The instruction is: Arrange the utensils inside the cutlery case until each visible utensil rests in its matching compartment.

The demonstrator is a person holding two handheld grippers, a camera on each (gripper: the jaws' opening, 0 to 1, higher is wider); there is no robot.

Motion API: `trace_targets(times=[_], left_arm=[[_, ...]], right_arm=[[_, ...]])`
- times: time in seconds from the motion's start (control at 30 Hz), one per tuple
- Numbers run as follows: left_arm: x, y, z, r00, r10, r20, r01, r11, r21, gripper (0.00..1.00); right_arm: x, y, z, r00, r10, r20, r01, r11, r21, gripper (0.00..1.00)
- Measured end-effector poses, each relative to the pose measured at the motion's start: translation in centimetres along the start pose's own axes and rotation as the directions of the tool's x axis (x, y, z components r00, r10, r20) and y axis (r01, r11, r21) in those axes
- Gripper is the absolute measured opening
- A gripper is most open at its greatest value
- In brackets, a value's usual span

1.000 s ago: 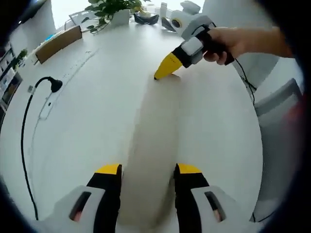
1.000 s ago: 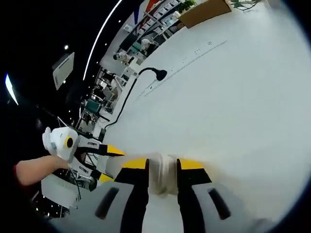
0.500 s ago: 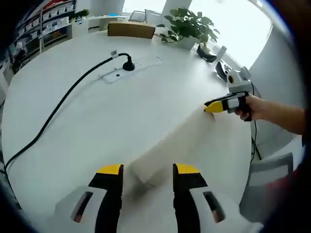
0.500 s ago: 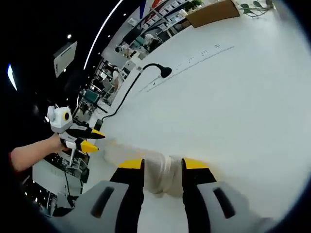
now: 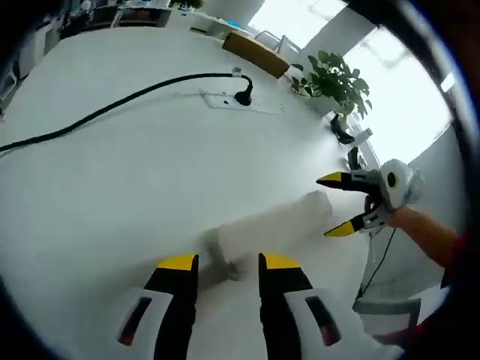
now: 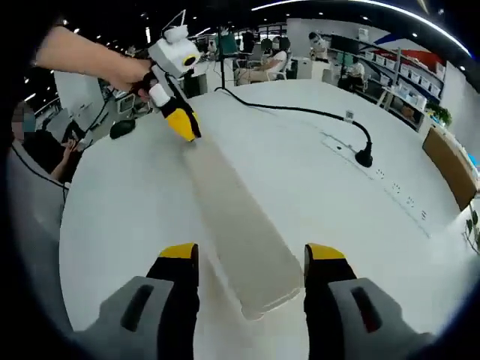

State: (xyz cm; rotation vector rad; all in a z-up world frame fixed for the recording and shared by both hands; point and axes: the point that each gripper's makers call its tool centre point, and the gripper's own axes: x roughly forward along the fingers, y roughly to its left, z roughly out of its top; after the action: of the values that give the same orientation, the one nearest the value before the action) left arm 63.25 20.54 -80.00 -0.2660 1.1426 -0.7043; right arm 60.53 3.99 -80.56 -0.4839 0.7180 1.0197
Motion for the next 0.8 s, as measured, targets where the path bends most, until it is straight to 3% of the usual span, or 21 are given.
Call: trace_targets(times=[0.03, 0.1, 0.13, 0.17, 0.2, 0.23, 0.43, 0.57, 0.6, 0.63, 0.67, 0.73, 0.8], left_arm=[[0.1, 0.5, 0.7, 1.0, -0.023, 0.011, 0.023, 0.999, -0.04, 0.3], [0.3, 0.5, 0.6, 0.998, -0.057, 0.005, 0.057, 0.995, -0.085, 0.23], [0.4, 1.1, 0.2, 0.999, -0.042, -0.019, 0.04, 0.996, -0.079, 0.21], [0.8, 1.4, 0.2, 1.0, -0.029, -0.009, 0.029, 0.998, -0.062, 0.21], [0.9, 1.6, 0.2, 1.0, -0.03, -0.006, 0.03, 0.997, -0.068, 0.21], [0.9, 0.5, -0.5, 0.999, -0.041, 0.0, 0.041, 0.996, -0.077, 0.2], [0.8, -0.4, -1.0, 0.999, -0.035, 0.036, 0.037, 0.999, -0.039, 0.17], [0.2, -0.7, -1.3, 0.998, -0.041, 0.043, 0.044, 0.996, -0.079, 0.11], [0.1, -0.8, -1.4, 0.998, -0.041, 0.048, 0.045, 0.995, -0.091, 0.1], [0.0, -1.0, -1.7, 0.998, -0.046, 0.05, 0.054, 0.985, -0.164, 0.1], [-0.2, -1.4, -2.5, 0.998, -0.056, 0.017, 0.058, 0.972, -0.226, 0.1], [-0.4, -1.8, -3.0, 0.997, -0.077, 0.032, 0.081, 0.989, -0.126, 0.12], [-0.5, -2.0, -3.4, 0.995, -0.092, 0.041, 0.098, 0.982, -0.161, 0.14]], right_arm=[[0.3, 0.2, 0.1, 1.0, 0.003, -0.002, -0.003, 1.0, 0.002, 0.51], [0.5, 0.2, -0.1, 1.0, -0.004, -0.013, 0.004, 0.999, -0.033, 0.51], [0.5, 0.2, -0.1, 1.0, -0.009, -0.018, 0.008, 0.999, -0.038, 0.5], [0.5, 0.0, -0.5, 0.999, -0.02, -0.035, 0.017, 0.998, -0.063, 0.46], [0.3, -0.1, -0.6, 0.999, -0.027, -0.047, 0.021, 0.993, -0.115, 0.41], [0.3, 0.1, -0.5, 0.999, -0.011, -0.038, 0.004, 0.984, -0.176, 0.39], [0.0, 1.1, -0.6, 0.999, 0.012, -0.043, -0.02, 0.979, -0.201, 0.37], [0.0, 1.5, -0.6, 0.998, 0.024, -0.066, -0.039, 0.972, -0.234, 0.36], [-0.1, 1.5, -0.6, 0.997, 0.024, -0.074, -0.042, 0.969, -0.245, 0.36], [-0.2, 1.6, -0.7, 0.996, 0.025, -0.08, -0.044, 0.968, -0.247, 0.36], [-0.4, 2.0, -0.8, 0.996, 0.032, -0.087, -0.053, 0.965, -0.255, 0.36], [-0.9, 2.9, -1.2, 0.995, 0.048, -0.086, -0.069, 0.963, -0.26, 0.36], [-1.3, 3.6, -1.5, 0.994, 0.06, -0.089, -0.082, 0.96, -0.267, 0.36]])
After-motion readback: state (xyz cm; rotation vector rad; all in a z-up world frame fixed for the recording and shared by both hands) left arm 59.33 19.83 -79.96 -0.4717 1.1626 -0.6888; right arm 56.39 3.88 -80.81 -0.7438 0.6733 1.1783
